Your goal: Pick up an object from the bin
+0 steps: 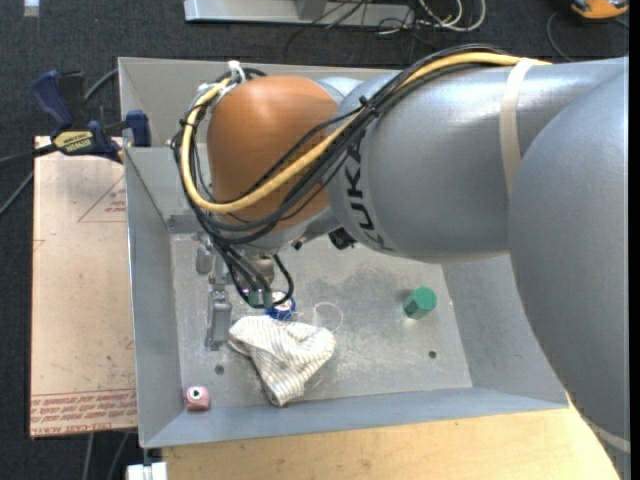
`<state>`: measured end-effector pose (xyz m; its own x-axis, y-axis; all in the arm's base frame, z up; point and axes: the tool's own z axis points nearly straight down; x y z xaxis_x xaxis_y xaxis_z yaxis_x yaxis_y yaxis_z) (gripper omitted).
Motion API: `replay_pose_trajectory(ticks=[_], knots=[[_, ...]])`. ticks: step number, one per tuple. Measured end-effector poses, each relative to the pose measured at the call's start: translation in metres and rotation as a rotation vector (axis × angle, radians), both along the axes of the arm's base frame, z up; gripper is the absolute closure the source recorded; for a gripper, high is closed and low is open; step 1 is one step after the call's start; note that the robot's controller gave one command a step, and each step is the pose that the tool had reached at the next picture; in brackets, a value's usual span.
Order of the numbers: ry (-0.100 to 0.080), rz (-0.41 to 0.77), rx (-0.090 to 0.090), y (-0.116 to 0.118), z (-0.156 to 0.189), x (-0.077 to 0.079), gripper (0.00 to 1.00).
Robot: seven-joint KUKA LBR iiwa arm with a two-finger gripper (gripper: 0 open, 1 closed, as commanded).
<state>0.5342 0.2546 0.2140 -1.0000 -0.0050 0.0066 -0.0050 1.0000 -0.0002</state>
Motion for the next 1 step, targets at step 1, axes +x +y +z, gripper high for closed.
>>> replay_pose_trajectory(ticks=[1], knots=[[-0.007,-0.005,0.002,-0.0018,0.0050,0.0021,0.00]])
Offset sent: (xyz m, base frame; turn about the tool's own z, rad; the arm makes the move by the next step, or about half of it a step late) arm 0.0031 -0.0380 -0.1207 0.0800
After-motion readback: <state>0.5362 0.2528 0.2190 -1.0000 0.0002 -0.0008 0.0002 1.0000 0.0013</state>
